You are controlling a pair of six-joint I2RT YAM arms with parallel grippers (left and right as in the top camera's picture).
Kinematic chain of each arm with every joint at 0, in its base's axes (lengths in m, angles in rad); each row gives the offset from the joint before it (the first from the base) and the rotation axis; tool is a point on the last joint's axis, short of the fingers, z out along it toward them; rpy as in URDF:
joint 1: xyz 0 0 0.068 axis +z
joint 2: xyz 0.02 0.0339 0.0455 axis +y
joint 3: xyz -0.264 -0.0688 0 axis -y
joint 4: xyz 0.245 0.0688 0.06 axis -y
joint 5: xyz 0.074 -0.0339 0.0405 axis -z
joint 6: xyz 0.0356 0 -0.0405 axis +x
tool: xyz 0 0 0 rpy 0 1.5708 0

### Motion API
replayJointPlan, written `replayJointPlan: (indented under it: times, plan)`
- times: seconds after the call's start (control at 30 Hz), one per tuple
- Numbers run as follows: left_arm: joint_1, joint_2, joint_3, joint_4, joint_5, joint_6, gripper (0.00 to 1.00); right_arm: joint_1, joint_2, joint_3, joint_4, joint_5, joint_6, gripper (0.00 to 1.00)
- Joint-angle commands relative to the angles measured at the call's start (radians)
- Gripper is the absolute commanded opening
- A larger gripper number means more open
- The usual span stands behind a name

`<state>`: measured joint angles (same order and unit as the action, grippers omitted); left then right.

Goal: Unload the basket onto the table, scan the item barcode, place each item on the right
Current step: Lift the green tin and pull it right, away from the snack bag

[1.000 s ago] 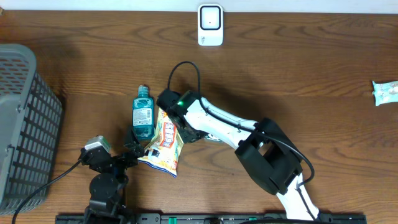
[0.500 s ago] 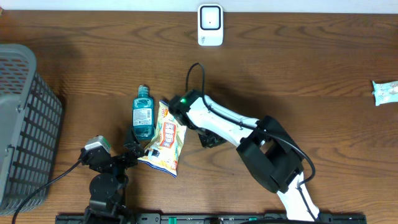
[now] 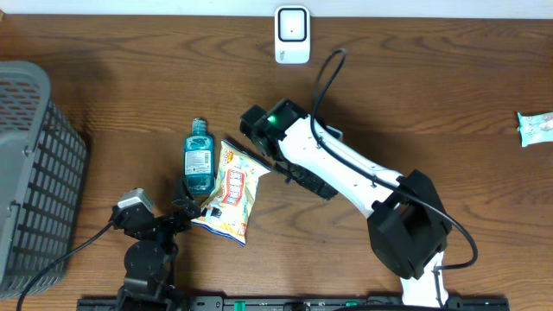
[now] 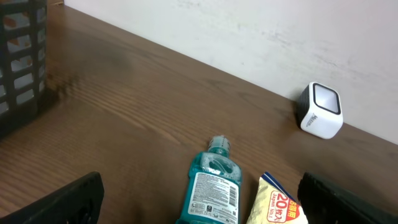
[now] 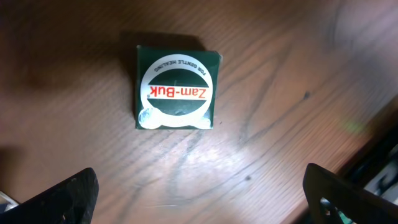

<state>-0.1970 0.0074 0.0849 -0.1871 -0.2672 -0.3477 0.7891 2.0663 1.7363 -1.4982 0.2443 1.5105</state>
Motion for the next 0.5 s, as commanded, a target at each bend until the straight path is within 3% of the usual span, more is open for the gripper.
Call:
replayJointPlan:
  times: [0.0,0.27,0.47]
  plan:
    - [0.001,-0.002,-0.018,-0.025,-0.006,-0.006,0.98,-0.019,-0.003,-0.026,0.023,-0.016,0.233,0.99]
    - [0.001,-0.002,-0.018,-0.025,-0.006,-0.006,0.98,-0.074,-0.003,-0.122,0.104,-0.003,0.214,0.99]
    - [0.001,-0.002,-0.018,-0.025,-0.006,-0.006,0.98,-0.114,-0.003,-0.266,0.393,-0.02,-0.079,0.99]
